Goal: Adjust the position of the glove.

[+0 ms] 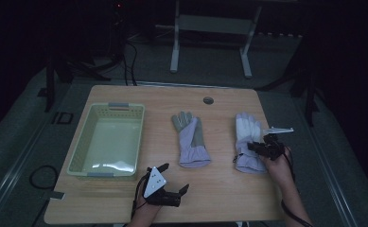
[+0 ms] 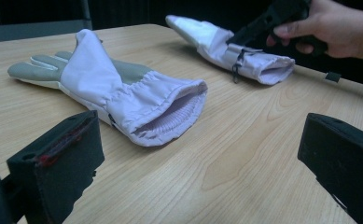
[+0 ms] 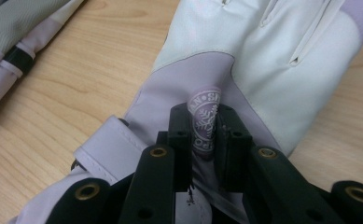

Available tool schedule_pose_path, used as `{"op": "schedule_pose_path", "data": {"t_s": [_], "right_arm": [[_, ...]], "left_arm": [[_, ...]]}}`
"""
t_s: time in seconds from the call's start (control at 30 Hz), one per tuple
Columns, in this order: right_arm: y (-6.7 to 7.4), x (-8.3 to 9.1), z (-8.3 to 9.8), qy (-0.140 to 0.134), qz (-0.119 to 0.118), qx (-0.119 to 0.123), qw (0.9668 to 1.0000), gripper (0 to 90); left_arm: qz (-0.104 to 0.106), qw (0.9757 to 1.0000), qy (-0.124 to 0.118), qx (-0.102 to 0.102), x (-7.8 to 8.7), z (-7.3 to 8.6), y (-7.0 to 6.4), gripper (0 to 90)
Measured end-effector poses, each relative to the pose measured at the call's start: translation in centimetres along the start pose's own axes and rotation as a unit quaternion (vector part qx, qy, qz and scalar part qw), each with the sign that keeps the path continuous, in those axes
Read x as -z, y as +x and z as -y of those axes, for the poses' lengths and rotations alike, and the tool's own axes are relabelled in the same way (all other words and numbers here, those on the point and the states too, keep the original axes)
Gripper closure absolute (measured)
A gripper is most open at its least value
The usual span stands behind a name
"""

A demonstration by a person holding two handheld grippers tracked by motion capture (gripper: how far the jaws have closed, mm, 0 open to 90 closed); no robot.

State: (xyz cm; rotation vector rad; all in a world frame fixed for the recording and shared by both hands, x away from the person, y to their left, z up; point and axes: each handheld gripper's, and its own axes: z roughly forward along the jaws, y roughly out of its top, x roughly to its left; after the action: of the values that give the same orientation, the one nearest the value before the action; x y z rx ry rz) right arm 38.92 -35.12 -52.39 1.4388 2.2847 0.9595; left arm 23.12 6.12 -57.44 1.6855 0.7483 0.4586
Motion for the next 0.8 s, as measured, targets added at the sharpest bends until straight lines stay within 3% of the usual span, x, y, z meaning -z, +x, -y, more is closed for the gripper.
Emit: {"op": "schedule_pose_path", "data": {"t_s": [0.2,0.4,0.6,0.8], "right_arm": [[0.7,2.4,-1.8,-0.035,0.015,0.007,0.9992,79.2],[2.3,4.5,-4.6,-0.054,0.019,0.031,0.9979,79.3],[4.7,5.6,-7.0,-0.069,0.013,0.05,0.9963,79.3],[7.9,5.5,-9.2,-0.073,-0.003,0.073,0.9946,79.2]], "left_arm": [[0.0,1.0,0.0,0.0,0.0,0.0,0.0,0.2],[0.0,1.0,0.0,0.0,0.0,0.0,0.0,0.2],[0.0,1.0,0.0,-0.001,0.0,0.0,0.0,0.2],[-0.001,1.0,0.0,-0.002,0.0,0.0,-0.1,0.2]]}}
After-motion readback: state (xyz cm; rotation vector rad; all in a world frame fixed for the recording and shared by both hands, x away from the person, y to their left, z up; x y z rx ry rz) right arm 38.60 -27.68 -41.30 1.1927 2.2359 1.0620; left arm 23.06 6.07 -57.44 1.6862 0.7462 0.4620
